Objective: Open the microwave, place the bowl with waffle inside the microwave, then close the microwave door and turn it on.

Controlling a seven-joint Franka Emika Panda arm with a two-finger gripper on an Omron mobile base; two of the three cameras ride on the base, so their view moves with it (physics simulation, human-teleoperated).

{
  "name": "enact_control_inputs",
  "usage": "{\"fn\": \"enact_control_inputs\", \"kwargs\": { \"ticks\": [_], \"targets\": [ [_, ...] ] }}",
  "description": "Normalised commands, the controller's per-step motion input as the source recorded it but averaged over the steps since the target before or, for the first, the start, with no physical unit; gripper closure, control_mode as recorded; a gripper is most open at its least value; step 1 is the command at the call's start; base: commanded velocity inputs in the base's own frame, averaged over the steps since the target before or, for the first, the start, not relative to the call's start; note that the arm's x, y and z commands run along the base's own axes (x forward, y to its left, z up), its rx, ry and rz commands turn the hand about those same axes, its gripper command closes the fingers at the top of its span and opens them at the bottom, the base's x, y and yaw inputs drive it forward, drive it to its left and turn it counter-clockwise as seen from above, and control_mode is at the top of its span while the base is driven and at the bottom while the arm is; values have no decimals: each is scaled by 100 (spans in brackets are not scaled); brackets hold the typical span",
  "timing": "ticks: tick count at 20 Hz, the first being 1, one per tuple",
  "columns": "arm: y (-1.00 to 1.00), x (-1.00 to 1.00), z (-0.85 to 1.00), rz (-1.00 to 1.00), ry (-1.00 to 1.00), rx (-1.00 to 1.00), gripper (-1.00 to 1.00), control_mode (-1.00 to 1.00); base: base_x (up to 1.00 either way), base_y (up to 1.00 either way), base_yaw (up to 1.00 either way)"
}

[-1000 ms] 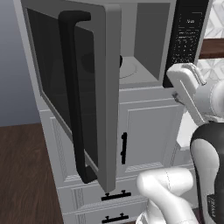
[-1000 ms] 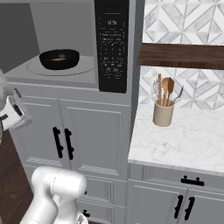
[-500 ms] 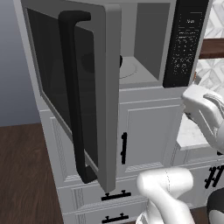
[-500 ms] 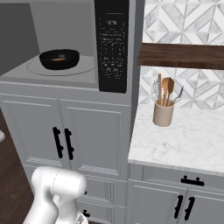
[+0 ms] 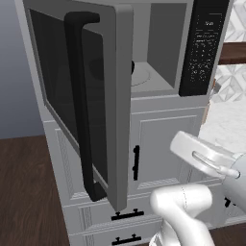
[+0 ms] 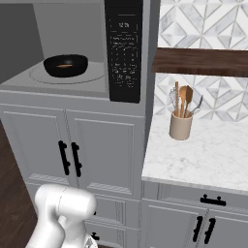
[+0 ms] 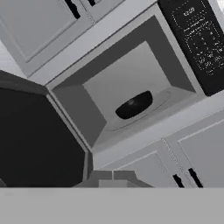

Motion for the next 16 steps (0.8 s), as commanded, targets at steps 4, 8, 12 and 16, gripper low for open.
{"fn": "enact_control_inputs", "kwargs": {
  "ticks": [4, 8, 12, 16],
  "targets": [
    [3, -92, 0, 2, -43, -29, 100, -100, 0, 0, 0],
    [14, -73, 0, 1, -28, -29, 100, -100, 0, 0, 0],
    [84, -6, -4, -4, -7, -33, 100, -100, 0, 0, 0],
    [99, 15, -13, -20, -1, -36, 100, -100, 0, 0, 0]
  ]
}}
